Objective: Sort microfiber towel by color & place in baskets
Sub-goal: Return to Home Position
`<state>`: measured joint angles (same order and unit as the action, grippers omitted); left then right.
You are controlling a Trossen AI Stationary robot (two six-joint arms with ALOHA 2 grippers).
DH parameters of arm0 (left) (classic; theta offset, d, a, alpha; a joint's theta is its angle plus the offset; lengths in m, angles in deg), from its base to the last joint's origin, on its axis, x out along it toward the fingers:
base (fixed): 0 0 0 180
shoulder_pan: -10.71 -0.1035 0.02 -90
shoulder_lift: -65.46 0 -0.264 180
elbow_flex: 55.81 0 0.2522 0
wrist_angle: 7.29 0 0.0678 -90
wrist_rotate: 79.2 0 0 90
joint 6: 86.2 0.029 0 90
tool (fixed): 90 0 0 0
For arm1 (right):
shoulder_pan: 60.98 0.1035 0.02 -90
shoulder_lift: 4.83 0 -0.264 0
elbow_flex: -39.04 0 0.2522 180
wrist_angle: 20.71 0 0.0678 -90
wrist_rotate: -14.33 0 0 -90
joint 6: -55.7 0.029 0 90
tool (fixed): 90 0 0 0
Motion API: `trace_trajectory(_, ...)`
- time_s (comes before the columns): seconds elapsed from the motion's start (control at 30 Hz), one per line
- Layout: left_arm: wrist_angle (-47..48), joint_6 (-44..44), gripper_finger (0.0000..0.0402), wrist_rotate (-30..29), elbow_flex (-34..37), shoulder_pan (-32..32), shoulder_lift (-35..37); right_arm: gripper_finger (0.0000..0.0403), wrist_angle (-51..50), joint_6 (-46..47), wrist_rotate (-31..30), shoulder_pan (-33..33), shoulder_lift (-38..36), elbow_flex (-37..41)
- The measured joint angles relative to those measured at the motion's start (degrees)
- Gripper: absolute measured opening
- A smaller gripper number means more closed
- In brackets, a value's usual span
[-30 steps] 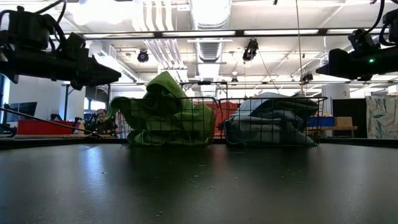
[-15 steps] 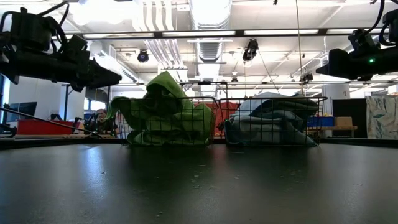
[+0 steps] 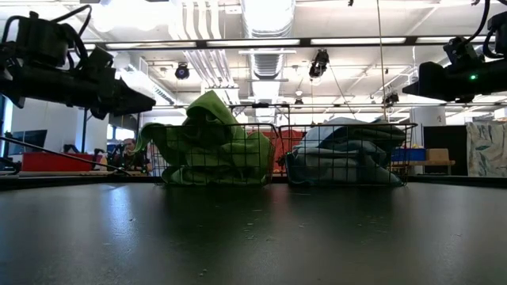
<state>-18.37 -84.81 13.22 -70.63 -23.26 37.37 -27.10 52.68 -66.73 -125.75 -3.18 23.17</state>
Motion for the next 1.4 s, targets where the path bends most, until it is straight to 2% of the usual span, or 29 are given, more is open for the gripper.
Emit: trace_trajectory(1.4, -0.02, 0.0, 0.0201, 0.0, 0.0, 0.0, -4.91, 0.0095, 0.0, 0.0, 0.0, 0.01, 0.0, 0.0)
